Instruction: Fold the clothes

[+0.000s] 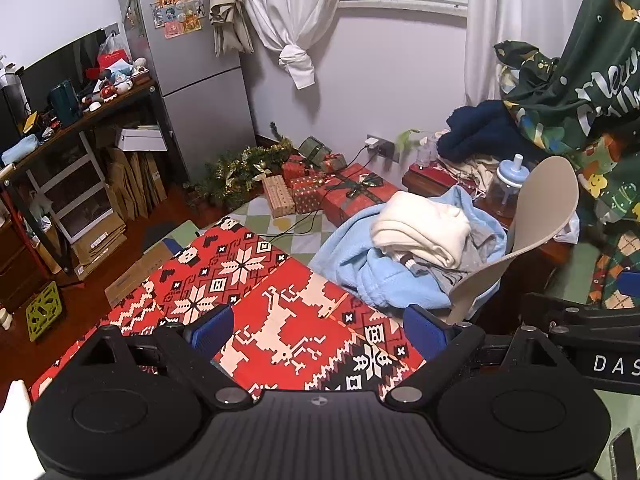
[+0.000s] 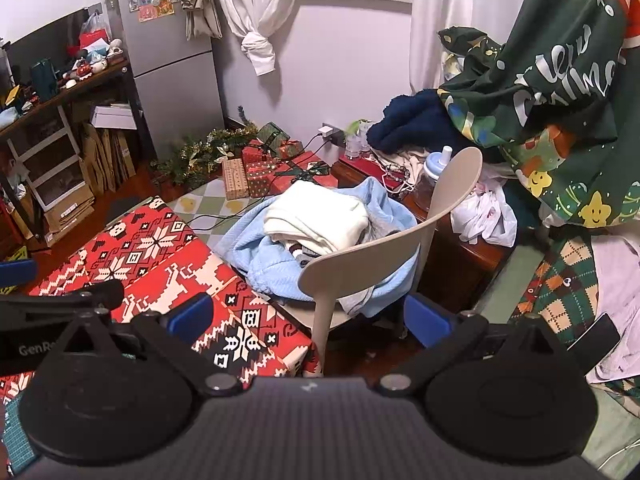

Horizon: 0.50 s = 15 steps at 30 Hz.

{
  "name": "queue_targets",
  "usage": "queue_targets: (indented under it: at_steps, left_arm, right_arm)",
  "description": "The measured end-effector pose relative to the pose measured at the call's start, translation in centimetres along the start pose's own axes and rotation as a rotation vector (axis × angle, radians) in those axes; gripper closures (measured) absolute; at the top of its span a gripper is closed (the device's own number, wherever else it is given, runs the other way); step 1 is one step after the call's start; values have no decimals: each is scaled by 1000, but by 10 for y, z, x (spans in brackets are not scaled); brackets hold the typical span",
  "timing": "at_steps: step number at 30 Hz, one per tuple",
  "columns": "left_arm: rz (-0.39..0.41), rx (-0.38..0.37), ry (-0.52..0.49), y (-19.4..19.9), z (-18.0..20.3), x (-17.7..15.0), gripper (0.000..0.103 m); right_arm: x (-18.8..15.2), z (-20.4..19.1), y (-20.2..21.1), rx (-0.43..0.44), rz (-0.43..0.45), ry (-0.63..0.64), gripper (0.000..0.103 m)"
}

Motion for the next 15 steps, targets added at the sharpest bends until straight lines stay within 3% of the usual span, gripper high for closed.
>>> queue_targets:
  at_steps: [15]
  left_arm:
    - [14,8,-5,11,4,-2,11]
  right_arm:
    - [-2,1,14,-17,19,19,0]
Point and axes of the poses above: each gripper's, at about its wrist camera, not at the fingertips, and y roughly against the way its jaws point, z to its right, x to its top, the point moved 3 cm from there along -y, roughly the way its jaws point, and after that the axes turned 7 degrees about z, right-handed, at the moved point
